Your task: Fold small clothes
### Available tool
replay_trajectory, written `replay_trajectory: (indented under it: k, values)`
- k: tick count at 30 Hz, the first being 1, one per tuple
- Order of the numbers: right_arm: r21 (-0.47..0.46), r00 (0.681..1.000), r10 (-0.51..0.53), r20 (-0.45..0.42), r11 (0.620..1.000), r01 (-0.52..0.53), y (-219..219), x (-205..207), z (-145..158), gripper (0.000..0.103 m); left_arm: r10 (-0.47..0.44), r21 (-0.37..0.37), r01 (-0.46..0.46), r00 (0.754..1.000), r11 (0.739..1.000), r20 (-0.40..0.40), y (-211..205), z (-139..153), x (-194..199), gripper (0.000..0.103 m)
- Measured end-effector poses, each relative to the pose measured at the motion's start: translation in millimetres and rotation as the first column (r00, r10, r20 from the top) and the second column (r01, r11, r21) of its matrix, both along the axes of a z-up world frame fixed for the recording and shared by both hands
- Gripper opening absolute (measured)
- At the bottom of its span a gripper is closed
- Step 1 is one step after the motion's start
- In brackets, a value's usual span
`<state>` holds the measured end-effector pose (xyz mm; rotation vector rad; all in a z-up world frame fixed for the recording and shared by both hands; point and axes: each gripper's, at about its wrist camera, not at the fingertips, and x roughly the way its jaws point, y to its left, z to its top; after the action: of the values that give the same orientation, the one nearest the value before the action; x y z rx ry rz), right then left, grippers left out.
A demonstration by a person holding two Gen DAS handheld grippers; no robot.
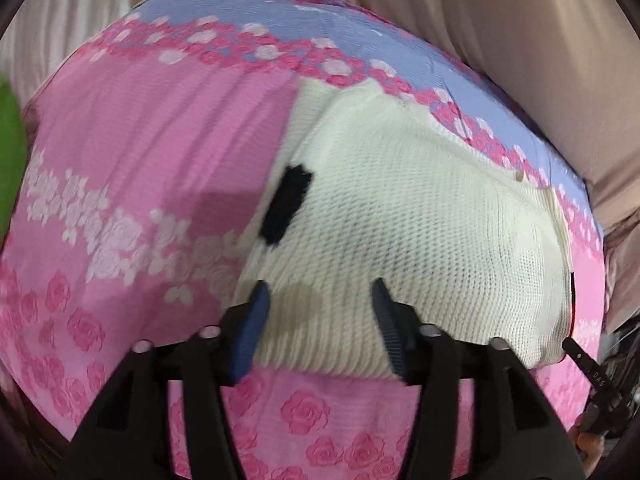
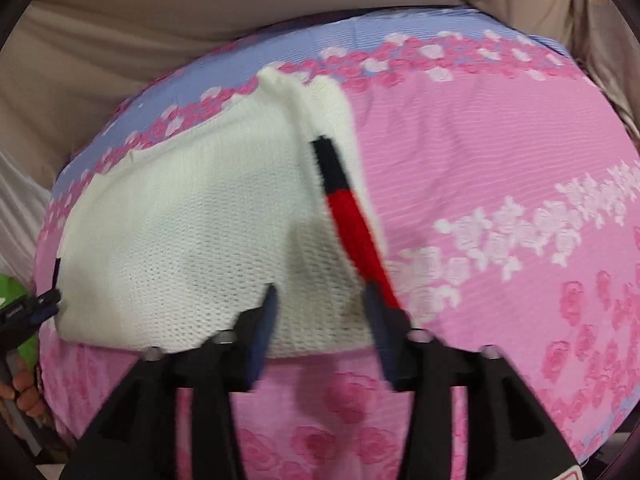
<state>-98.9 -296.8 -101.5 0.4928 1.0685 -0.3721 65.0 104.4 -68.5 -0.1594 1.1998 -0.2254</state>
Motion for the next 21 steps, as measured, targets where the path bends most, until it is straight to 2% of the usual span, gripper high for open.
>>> replay_trajectory:
  k: [1, 3, 5, 7, 8, 9, 10, 11, 12, 14, 17, 21]
  values:
    - [-0.006, 1.0, -0.018, -0.017, 1.0, 0.018, -5.7, -2.2, -4.7, 0.06, 0.043, 0.009, -0.043, 0.999, 0.999, -0.01, 9.7, -5.1, -3.7, 0.074]
    - [0.039, 0.997, -0.042, -0.063, 0.998, 0.045, -17.7, -4.0, -22.2, 0.06, 0.107, 0.007, -0.106, 0.994, 0.994, -0.025, 22.4, -14.5, -7.7, 0.075]
    - [0.122, 0.995, -0.066, -0.069, 0.99, 0.074, -24.5, -4.3, -37.4, 0.064, 0.152, -0.037, -0.155, 0.986, 0.987, -0.073, 31.2, -27.5, -5.9, 0.075]
    - [0.153, 0.995, -0.089, -0.041, 0.984, 0.094, -24.5, -1.8, -42.0, 0.072, 0.195, -0.09, -0.206, 0.973, 0.974, -0.121, 35.7, -38.2, -1.8, 0.075]
    - [0.158, 0.996, -0.085, -0.025, 0.984, 0.088, -23.2, 2.5, -41.2, 0.071, 0.208, -0.118, -0.224, 0.969, 0.967, -0.134, 36.0, -41.4, 0.4, 0.076]
    - [0.163, 0.997, -0.074, -0.023, 0.984, 0.077, -21.6, 6.9, -40.9, 0.068, 0.218, -0.121, -0.232, 0.969, 0.965, -0.12, 34.9, -40.0, 1.0, 0.072]
    - [0.157, 0.998, -0.061, -0.019, 0.985, 0.064, -19.3, 12.3, -39.2, 0.047, 0.196, -0.148, -0.213, 0.973, 0.966, -0.123, 32.1, -39.0, 3.9, 0.051]
    - [0.156, 0.998, -0.052, -0.02, 0.986, 0.054, -17.4, 15.8, -37.8, 0.02, 0.156, -0.177, -0.18, 0.977, 0.968, -0.146, 28.1, -39.4, 7.4, 0.026]
    - [0.169, 0.999, -0.046, -0.017, 0.984, 0.049, -17.0, 18.2, -35.7, 0.016, 0.134, -0.174, -0.162, 0.977, 0.971, -0.165, 25.0, -38.3, 9.6, 0.02]
    - [0.171, 0.999, -0.053, 0.005, 0.984, 0.051, -17.1, 16.6, -22.9, 0.013, 0.117, -0.184, -0.144, 0.982, 0.972, -0.147, 25.2, -27.0, 7.1, 0.015]
    - [0.146, 0.998, -0.059, 0.03, 0.988, 0.054, -24.2, -4.4, 0.0, 0.012, 0.088, -0.201, -0.116, 0.986, 0.973, -0.144, 31.9, -8.0, -4.5, 0.014]
    - [0.137, 0.999, -0.049, -0.001, 0.989, 0.048, -28.9, -43.1, 12.1, 0.012, 0.036, -0.187, -0.075, 0.978, 0.979, -0.205, 44.6, -2.1, -32.6, 0.014]
